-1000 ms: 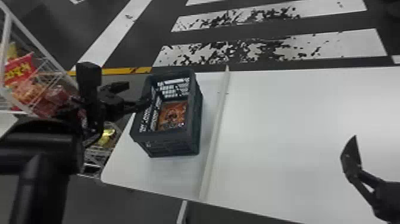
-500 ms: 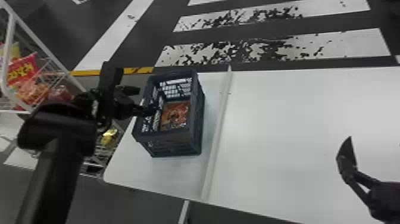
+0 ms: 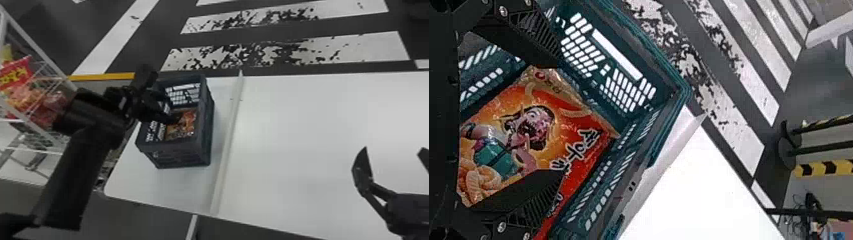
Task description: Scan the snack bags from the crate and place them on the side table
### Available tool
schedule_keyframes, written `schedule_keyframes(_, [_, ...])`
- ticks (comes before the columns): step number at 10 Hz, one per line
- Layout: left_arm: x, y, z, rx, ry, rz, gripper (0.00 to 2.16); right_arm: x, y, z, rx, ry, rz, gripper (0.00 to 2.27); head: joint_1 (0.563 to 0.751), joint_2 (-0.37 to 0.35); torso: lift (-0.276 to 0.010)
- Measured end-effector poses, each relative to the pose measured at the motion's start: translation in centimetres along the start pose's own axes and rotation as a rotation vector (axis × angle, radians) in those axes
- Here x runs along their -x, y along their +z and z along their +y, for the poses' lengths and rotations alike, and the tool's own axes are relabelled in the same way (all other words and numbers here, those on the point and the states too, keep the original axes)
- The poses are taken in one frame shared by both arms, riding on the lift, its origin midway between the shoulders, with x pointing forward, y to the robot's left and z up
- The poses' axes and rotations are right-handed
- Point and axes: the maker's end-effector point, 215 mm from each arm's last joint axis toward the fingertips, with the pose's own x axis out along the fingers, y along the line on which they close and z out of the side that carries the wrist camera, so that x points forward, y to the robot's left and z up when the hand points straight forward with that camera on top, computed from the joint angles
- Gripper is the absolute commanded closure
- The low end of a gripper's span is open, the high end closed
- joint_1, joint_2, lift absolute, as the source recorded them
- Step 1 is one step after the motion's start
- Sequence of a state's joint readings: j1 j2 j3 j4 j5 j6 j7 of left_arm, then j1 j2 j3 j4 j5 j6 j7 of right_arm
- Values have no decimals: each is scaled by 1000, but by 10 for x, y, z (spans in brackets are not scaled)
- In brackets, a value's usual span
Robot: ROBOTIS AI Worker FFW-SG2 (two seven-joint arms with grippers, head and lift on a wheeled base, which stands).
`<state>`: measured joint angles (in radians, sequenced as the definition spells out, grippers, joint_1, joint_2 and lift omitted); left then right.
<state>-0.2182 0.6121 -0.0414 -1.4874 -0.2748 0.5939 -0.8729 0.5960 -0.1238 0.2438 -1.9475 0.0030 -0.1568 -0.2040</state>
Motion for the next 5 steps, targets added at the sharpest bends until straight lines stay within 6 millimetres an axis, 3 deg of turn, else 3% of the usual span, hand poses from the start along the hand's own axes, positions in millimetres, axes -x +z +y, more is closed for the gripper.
schedule_keyframes(5, [-51, -15, -25, -74, -90, 99, 124, -3, -4, -1, 15, 6, 20, 56, 695, 287, -81])
